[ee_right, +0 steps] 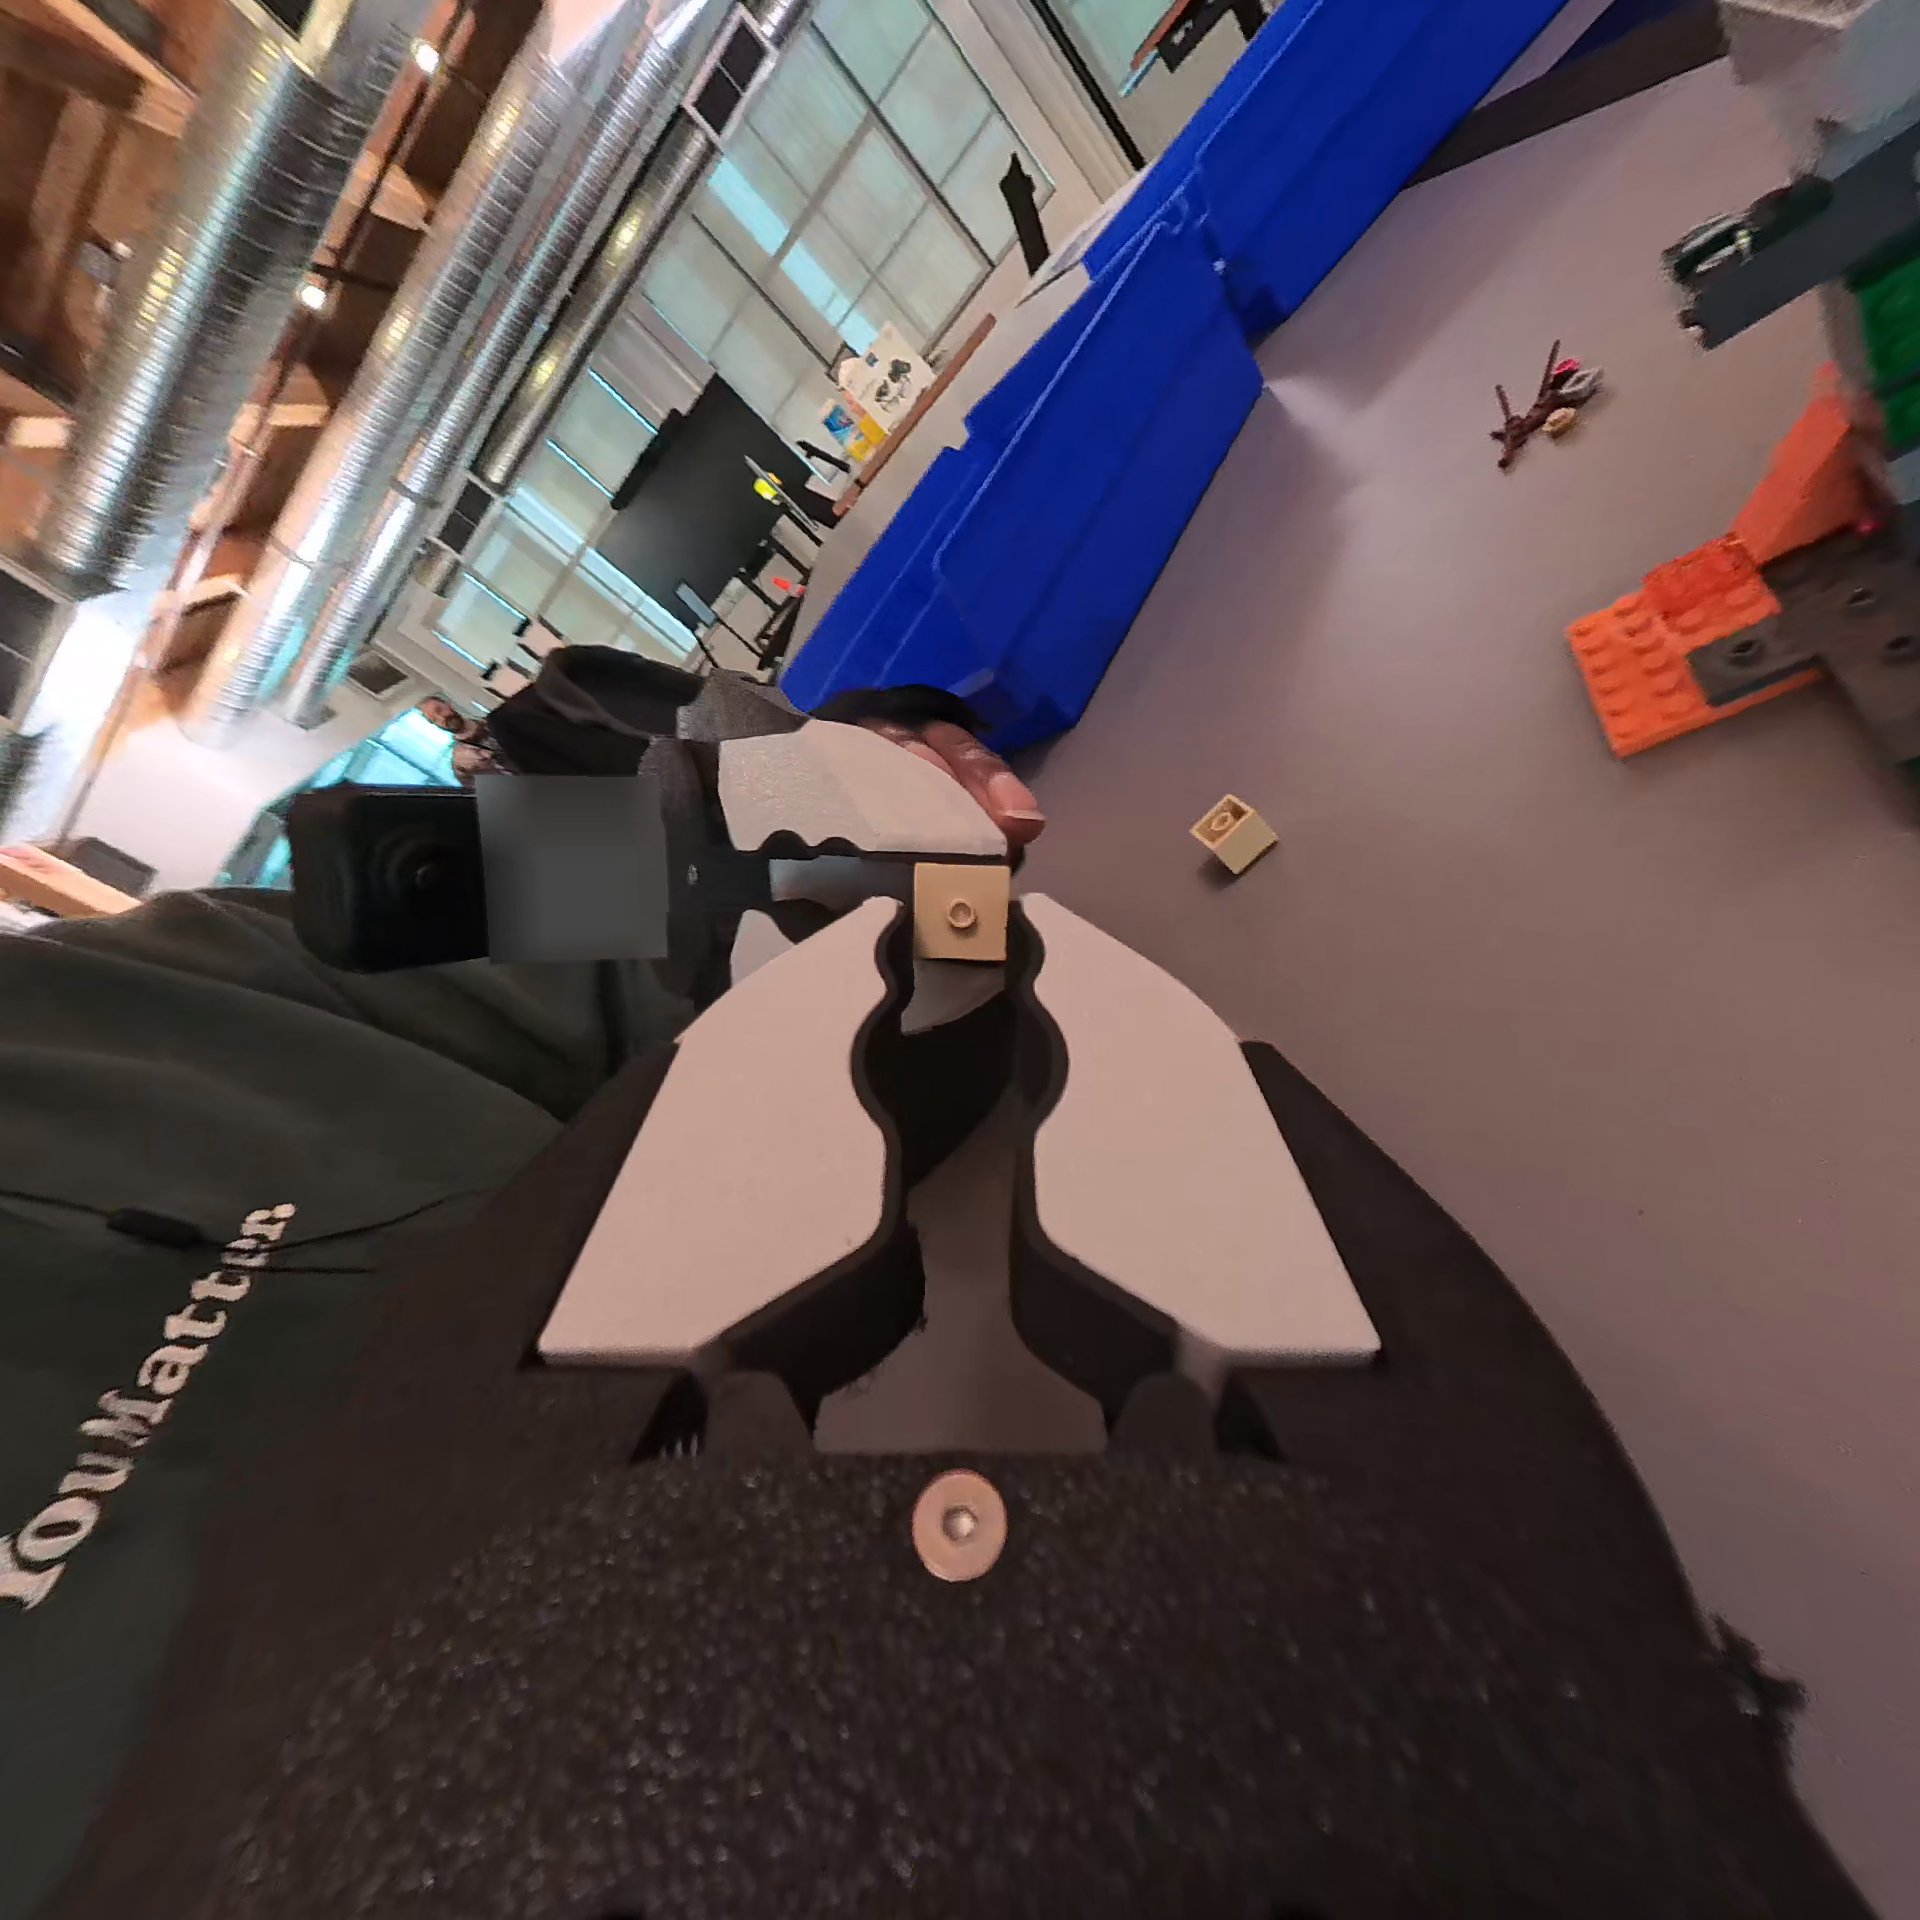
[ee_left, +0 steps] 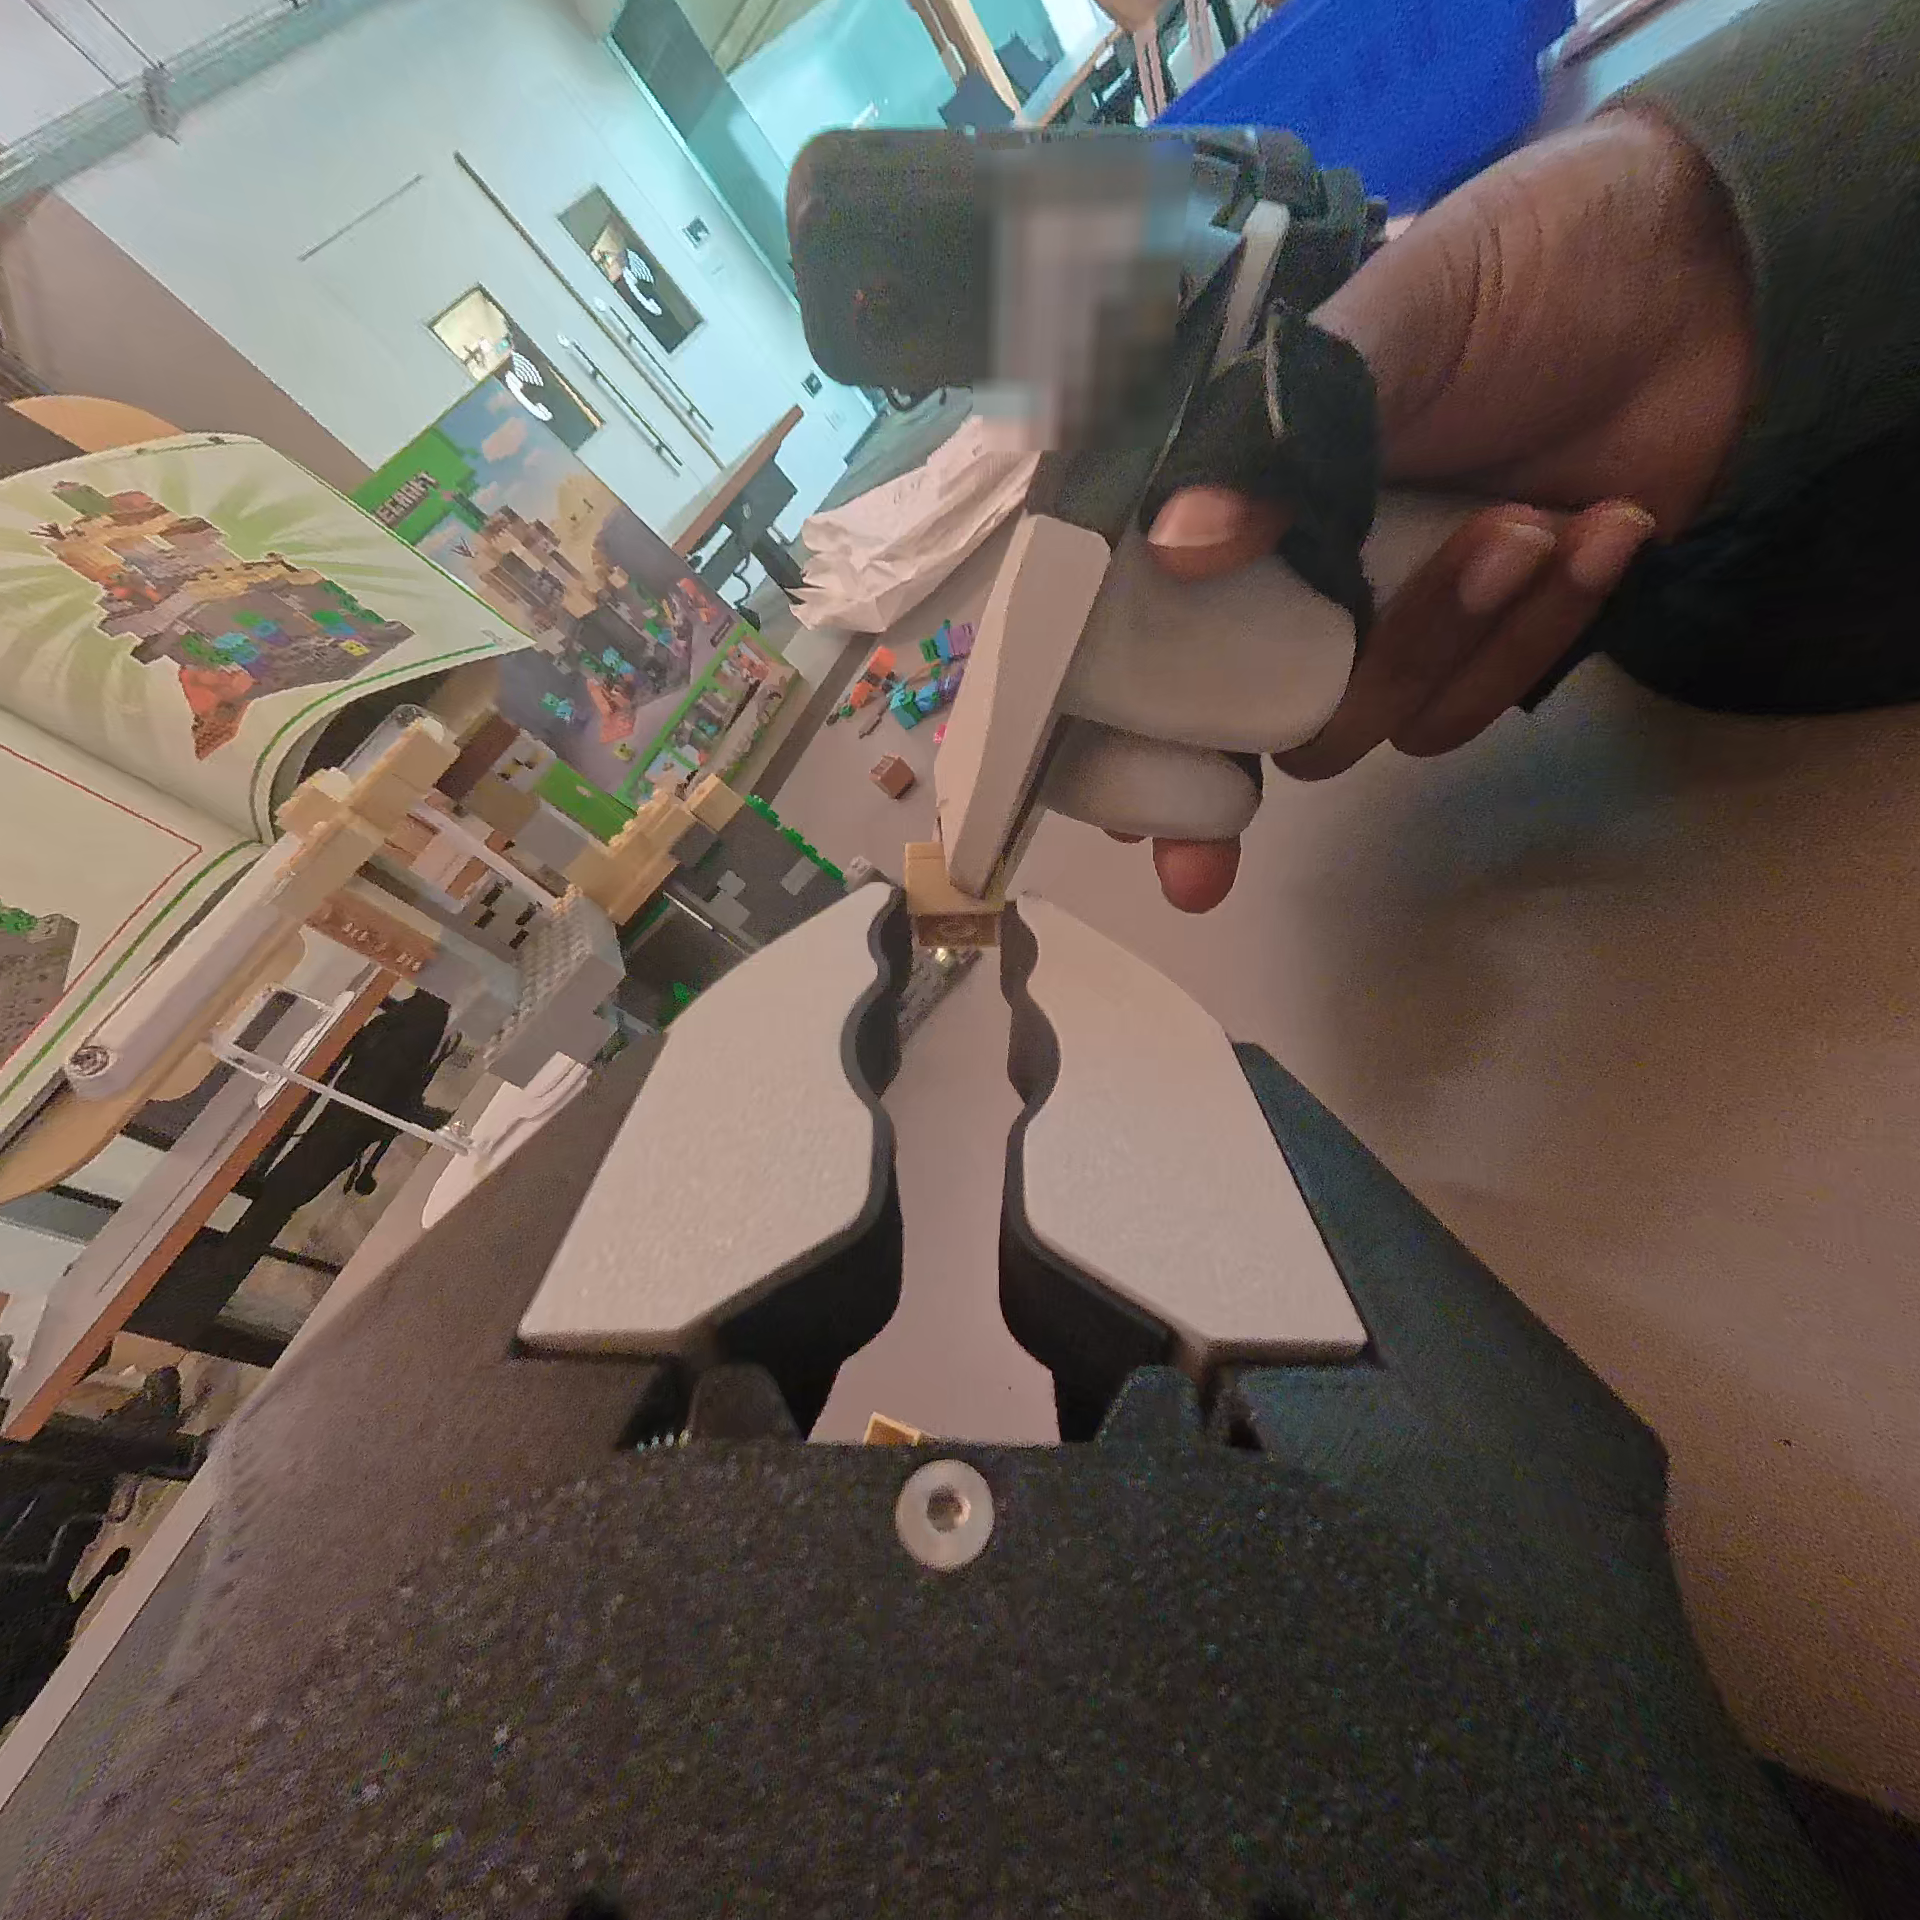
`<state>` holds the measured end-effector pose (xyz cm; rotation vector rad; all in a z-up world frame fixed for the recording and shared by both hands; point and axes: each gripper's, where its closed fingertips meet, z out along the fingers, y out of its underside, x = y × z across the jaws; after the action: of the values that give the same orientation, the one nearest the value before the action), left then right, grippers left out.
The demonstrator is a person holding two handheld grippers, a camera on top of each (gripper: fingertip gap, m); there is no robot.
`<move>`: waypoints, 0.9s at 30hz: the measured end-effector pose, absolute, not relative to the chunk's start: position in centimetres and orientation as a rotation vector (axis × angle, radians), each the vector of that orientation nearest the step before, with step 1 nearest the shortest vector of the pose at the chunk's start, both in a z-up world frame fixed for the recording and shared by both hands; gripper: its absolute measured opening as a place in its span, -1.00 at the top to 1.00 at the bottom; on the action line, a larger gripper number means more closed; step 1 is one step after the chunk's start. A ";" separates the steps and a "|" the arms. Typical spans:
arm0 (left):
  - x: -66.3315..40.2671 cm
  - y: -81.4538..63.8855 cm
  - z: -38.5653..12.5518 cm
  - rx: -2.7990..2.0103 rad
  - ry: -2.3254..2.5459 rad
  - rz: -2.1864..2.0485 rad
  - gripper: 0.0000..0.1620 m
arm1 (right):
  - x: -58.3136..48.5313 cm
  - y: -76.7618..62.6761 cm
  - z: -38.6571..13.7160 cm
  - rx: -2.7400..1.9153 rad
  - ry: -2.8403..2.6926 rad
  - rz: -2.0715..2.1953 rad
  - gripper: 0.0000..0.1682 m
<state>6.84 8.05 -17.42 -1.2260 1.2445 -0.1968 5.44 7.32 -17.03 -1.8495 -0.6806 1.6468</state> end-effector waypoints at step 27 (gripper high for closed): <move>7.7 4.3 -13.6 -1.225 1.132 -0.870 0.79 | 6.1 3.6 -13.2 -1.653 -0.856 1.993 0.80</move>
<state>7.72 4.35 -13.59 -1.2249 1.1322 -0.8698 6.12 3.60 -13.23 -1.6534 -0.8559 1.9927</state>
